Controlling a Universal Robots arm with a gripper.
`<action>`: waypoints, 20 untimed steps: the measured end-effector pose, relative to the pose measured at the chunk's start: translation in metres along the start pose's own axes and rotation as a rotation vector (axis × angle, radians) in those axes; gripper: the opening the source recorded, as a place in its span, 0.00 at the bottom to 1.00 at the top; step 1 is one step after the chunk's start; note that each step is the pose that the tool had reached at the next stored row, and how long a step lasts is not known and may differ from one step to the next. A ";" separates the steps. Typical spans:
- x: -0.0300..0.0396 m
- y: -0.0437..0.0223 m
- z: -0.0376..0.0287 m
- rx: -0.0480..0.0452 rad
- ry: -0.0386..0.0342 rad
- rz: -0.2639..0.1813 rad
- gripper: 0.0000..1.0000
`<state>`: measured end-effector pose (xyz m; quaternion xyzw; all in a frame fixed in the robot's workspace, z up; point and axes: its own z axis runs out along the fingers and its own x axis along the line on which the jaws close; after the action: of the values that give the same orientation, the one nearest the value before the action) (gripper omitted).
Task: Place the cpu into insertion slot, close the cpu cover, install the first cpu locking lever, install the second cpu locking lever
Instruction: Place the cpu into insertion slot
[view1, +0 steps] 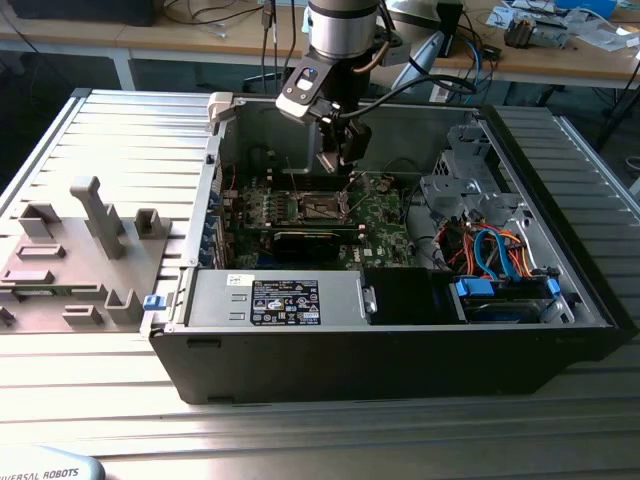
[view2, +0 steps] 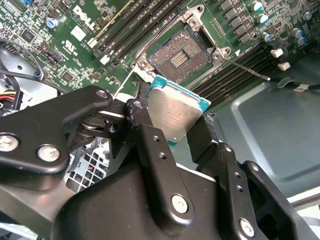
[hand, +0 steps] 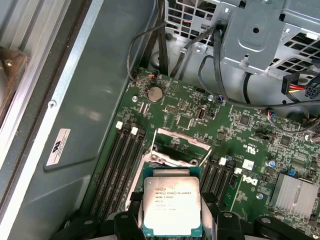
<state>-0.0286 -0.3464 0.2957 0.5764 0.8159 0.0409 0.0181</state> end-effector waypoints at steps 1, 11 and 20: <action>0.0000 0.0000 0.0000 0.0000 -0.0001 0.001 0.54; 0.0000 -0.0001 0.0007 -0.0002 -0.0010 0.012 0.54; 0.0000 -0.0001 0.0015 -0.0004 -0.0020 0.023 0.54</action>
<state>-0.0286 -0.3464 0.2941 0.5857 0.8093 0.0407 0.0185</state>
